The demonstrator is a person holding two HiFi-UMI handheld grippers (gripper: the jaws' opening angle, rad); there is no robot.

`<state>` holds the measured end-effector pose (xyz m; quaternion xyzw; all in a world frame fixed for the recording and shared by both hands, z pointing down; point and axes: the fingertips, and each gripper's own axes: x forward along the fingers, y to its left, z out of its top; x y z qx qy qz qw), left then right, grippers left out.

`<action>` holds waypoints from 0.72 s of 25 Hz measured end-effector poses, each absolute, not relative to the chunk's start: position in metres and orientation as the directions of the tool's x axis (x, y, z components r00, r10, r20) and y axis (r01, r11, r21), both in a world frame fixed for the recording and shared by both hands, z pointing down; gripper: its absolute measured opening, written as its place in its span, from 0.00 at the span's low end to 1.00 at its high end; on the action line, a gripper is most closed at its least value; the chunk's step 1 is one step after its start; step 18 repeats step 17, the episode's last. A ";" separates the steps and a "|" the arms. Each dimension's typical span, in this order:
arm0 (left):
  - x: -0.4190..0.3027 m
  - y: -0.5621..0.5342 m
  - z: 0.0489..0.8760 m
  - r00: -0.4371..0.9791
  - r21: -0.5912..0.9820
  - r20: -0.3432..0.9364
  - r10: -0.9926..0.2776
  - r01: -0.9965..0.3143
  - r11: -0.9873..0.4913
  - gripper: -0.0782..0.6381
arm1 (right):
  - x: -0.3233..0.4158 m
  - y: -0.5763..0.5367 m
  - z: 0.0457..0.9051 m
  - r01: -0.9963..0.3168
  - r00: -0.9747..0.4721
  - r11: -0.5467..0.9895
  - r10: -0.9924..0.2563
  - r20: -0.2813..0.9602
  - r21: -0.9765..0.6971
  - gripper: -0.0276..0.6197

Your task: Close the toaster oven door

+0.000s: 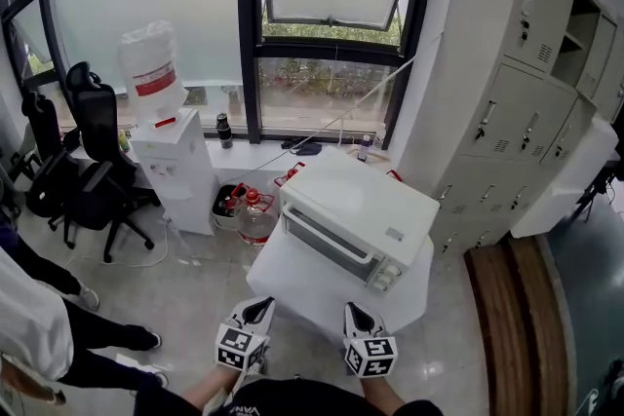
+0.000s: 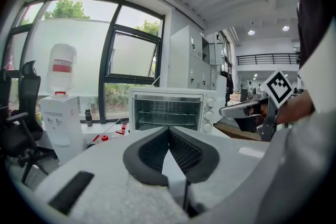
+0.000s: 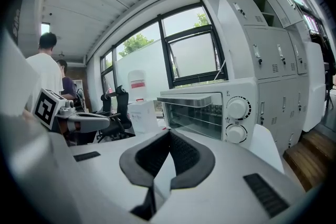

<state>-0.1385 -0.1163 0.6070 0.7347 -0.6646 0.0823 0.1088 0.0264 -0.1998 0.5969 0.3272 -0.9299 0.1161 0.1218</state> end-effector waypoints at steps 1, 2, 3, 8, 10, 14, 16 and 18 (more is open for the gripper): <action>-0.138 -0.114 0.607 0.098 0.051 0.265 -0.959 -0.995 -0.088 0.13 | 0.027 -0.199 0.597 -0.634 -0.758 0.761 -0.578 0.302 -0.136 0.04; -0.138 -0.113 0.607 0.094 0.051 0.264 -0.960 -0.995 -0.083 0.13 | 0.027 -0.198 0.596 -0.632 -0.760 0.763 -0.576 0.301 -0.137 0.04; -0.137 -0.111 0.607 0.090 0.052 0.264 -0.960 -0.996 -0.079 0.13 | 0.028 -0.197 0.596 -0.629 -0.763 0.765 -0.574 0.299 -0.137 0.04; -0.132 -0.104 0.610 0.081 0.052 0.263 -0.961 -0.996 -0.070 0.13 | 0.030 -0.196 0.595 -0.621 -0.770 0.773 -0.568 0.291 -0.135 0.04; -0.130 -0.101 0.611 0.080 0.053 0.265 -0.961 -0.996 -0.069 0.13 | 0.031 -0.195 0.595 -0.618 -0.772 0.775 -0.566 0.290 -0.133 0.04; -0.128 -0.098 0.613 0.074 0.046 0.268 -0.961 -0.997 -0.064 0.13 | 0.032 -0.192 0.595 -0.612 -0.776 0.780 -0.561 0.290 -0.131 0.04; -0.127 -0.098 0.613 0.075 0.037 0.266 -0.961 -0.997 -0.067 0.13 | 0.032 -0.193 0.594 -0.612 -0.777 0.780 -0.560 0.288 -0.131 0.04; -0.126 -0.098 0.613 0.075 0.034 0.266 -0.961 -0.997 -0.069 0.13 | 0.032 -0.193 0.594 -0.611 -0.777 0.780 -0.560 0.287 -0.132 0.04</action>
